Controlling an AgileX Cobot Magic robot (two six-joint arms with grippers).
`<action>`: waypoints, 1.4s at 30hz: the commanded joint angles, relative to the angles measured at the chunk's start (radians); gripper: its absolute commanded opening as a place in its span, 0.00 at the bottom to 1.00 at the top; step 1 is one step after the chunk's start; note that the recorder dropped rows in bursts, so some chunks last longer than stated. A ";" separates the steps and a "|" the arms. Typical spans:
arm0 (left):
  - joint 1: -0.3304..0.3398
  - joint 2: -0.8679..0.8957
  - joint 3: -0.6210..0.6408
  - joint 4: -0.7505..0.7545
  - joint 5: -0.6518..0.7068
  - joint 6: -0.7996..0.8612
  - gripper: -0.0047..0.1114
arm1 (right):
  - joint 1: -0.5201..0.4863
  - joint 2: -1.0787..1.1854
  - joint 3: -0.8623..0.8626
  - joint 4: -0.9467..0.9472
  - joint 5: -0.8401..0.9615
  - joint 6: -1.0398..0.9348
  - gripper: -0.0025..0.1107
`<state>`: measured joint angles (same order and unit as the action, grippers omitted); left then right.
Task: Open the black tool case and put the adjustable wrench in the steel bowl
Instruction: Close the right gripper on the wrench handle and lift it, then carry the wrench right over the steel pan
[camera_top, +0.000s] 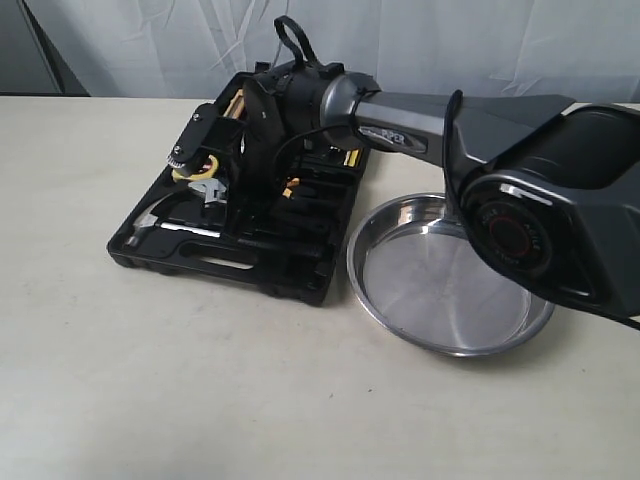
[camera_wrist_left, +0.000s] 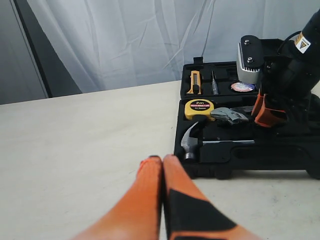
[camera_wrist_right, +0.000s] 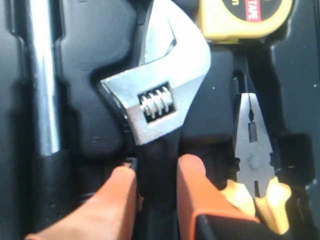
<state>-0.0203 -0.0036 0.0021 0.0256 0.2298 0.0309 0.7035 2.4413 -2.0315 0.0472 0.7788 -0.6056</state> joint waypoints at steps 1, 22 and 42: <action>-0.001 0.004 -0.002 0.004 0.002 -0.001 0.04 | -0.004 -0.045 -0.006 0.046 -0.033 0.006 0.01; -0.001 0.004 -0.002 0.004 0.002 -0.001 0.04 | -0.004 -0.093 -0.006 0.058 0.016 0.006 0.01; -0.001 0.004 -0.002 0.004 0.002 -0.001 0.04 | -0.005 -0.323 0.293 0.044 -0.032 0.068 0.01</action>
<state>-0.0203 -0.0036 0.0021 0.0256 0.2298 0.0309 0.7035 2.1915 -1.8188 0.1019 0.8042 -0.5568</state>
